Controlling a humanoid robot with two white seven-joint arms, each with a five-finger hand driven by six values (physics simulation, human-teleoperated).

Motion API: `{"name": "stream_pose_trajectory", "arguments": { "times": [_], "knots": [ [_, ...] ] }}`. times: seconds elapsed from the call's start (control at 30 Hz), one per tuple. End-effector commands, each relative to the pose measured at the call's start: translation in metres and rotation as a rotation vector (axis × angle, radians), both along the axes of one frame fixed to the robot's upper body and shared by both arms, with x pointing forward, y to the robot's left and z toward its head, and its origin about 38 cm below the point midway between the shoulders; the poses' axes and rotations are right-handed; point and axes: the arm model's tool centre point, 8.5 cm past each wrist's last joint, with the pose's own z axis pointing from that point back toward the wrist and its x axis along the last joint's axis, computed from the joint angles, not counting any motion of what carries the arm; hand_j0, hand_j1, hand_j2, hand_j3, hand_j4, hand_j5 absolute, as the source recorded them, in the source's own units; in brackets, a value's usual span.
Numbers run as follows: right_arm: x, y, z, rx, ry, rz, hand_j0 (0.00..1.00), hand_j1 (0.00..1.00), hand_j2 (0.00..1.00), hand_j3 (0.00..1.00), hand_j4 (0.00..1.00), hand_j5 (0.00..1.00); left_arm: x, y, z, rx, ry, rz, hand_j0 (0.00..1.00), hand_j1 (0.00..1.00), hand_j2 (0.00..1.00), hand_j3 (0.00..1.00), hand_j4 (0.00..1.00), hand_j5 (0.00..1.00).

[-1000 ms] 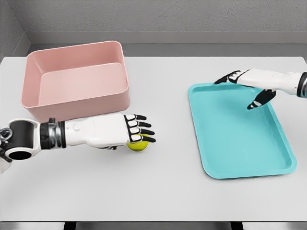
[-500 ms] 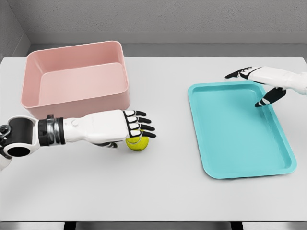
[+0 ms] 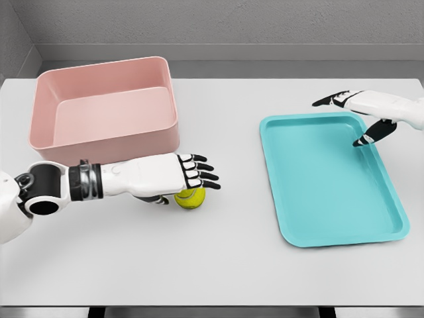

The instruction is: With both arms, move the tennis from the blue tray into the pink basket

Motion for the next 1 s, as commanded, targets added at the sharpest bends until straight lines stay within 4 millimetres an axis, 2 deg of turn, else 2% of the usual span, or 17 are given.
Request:
{"name": "stream_pose_trajectory", "arguments": {
  "times": [0.0, 0.53, 0.77, 0.97],
  "knots": [
    [0.000, -0.001, 0.001, 0.008, -0.001, -0.004, 1.00, 1.00, 1.00, 1.00, 1.00, 1.00, 0.000, 0.000, -0.001, -0.006, 0.008, 0.003, 1.00, 1.00, 1.00, 1.00, 1.00, 1.00],
    [0.000, -0.001, 0.001, 0.009, -0.001, -0.006, 1.00, 1.00, 1.00, 1.00, 1.00, 1.00, 0.014, 0.002, -0.018, 0.006, 0.031, 0.049, 1.00, 1.00, 1.00, 1.00, 1.00, 1.00],
    [-0.002, -0.004, -0.008, 0.010, 0.019, -0.016, 1.00, 1.00, 1.00, 1.00, 1.00, 1.00, 0.010, -0.005, -0.017, -0.006, 0.032, 0.030, 1.00, 1.00, 1.00, 1.00, 1.00, 1.00],
    [-0.003, -0.016, -0.010, 0.018, 0.023, -0.051, 1.00, 1.00, 1.00, 1.00, 1.00, 1.00, 0.006, -0.006, -0.023, -0.001, 0.046, 0.024, 1.00, 1.00, 1.00, 1.00, 1.00, 1.00]
  ]
}}
